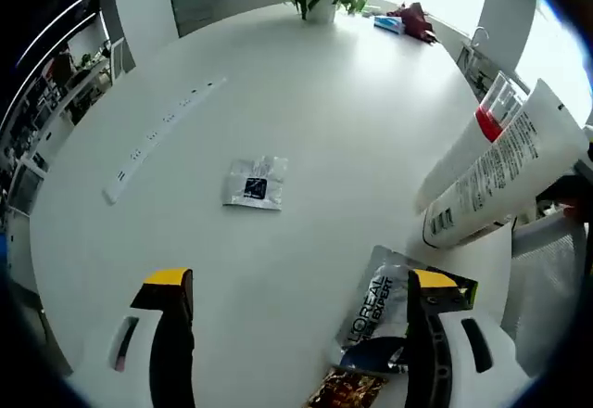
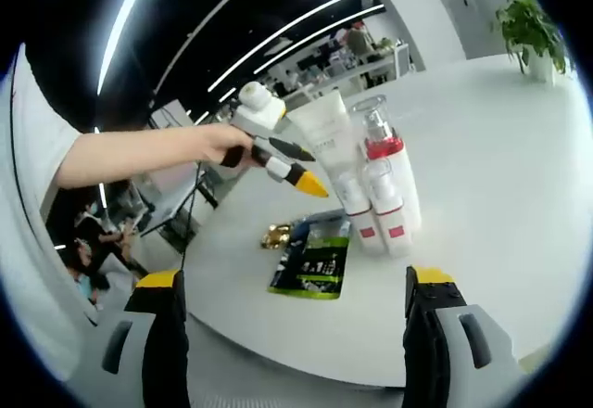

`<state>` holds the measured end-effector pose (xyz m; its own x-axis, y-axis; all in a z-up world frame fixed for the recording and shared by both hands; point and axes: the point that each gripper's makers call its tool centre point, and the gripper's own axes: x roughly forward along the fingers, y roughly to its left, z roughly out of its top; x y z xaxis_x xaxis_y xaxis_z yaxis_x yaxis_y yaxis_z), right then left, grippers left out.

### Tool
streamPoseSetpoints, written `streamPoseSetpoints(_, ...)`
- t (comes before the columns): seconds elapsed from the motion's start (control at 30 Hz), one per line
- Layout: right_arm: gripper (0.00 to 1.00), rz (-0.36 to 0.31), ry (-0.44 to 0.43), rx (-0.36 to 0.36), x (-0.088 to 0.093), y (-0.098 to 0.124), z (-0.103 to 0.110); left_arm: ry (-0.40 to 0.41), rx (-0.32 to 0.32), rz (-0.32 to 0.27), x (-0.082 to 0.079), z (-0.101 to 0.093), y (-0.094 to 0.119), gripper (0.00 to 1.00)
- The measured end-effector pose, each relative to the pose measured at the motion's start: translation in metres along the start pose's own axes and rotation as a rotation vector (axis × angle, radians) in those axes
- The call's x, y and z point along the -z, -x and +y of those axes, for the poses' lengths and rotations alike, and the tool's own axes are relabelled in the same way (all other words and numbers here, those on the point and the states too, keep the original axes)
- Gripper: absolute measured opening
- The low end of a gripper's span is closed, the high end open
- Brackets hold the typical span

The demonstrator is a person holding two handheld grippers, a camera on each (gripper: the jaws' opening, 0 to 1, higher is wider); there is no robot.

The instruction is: Arrange the skincare products in the storage area until every visible bottle or jar stands upright without overlapping.

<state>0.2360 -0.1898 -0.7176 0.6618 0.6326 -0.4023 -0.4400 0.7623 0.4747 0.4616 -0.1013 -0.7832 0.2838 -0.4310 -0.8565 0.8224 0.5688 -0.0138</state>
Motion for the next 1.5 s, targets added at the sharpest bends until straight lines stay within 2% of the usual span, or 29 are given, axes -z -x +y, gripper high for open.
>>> streamPoseSetpoints(0.13, 0.97, -0.005, -0.007, 0.000, 0.000, 0.000, -0.001, -0.015, -0.020, 0.009, -0.008, 0.011, -0.008, 0.89)
streamPoseSetpoints(0.17, 0.97, -0.007, -0.010, 0.000, 0.000, 0.000, -0.001, -0.019, -0.019, 0.010, -0.016, 0.022, -0.015, 0.88)
streamPoseSetpoints(0.2, 0.97, -0.009, -0.015, 0.000, -0.001, 0.000, -0.001, -0.020, -0.020, 0.011, -0.020, 0.024, -0.019, 0.87)
streamPoseSetpoints(0.43, 0.97, -0.020, -0.034, 0.004, -0.002, 0.000, -0.003, -0.024, -0.014, 0.032, -0.033, 0.018, -0.032, 0.84)
streamPoseSetpoints(0.53, 0.97, -0.021, -0.034, 0.006, -0.002, 0.000, -0.003, -0.076, -0.029, 0.070, -0.035, 0.025, -0.039, 0.83)
streamPoseSetpoints(0.63, 0.97, -0.024, -0.040, 0.009, -0.002, 0.000, -0.004, -0.068, -0.017, 0.068, -0.042, 0.032, -0.048, 0.82)
streamPoseSetpoints(0.7, 0.97, -0.026, -0.043, 0.010, -0.003, 0.000, -0.004, -0.049, -0.003, 0.068, -0.039, 0.026, -0.049, 0.81)
streamPoseSetpoints(0.8, 0.97, -0.025, -0.042, 0.011, -0.003, 0.000, -0.005, -0.061, -0.005, 0.072, -0.053, 0.042, -0.062, 0.80)
streamPoseSetpoints(0.97, 0.97, -0.026, -0.044, 0.015, -0.003, 0.000, -0.005, -0.054, 0.004, 0.074, -0.056, 0.033, -0.068, 0.74)
streamPoseSetpoints(1.17, 0.97, -0.029, -0.051, 0.018, -0.004, 0.001, -0.006, -0.055, 0.007, 0.089, -0.054, 0.033, -0.074, 0.69)
streamPoseSetpoints(1.23, 0.97, -0.030, -0.054, 0.018, -0.004, 0.000, -0.006, -0.069, 0.003, 0.099, -0.055, 0.043, -0.080, 0.66)
streamPoseSetpoints(1.33, 0.97, -0.027, -0.056, 0.018, -0.003, 0.000, -0.007, -0.073, 0.009, 0.108, -0.054, 0.038, -0.081, 0.61)
streamPoseSetpoints(1.5, 0.97, -0.022, -0.060, 0.021, -0.002, 0.000, -0.007, -0.078, 0.010, 0.115, -0.053, 0.042, -0.082, 0.63)
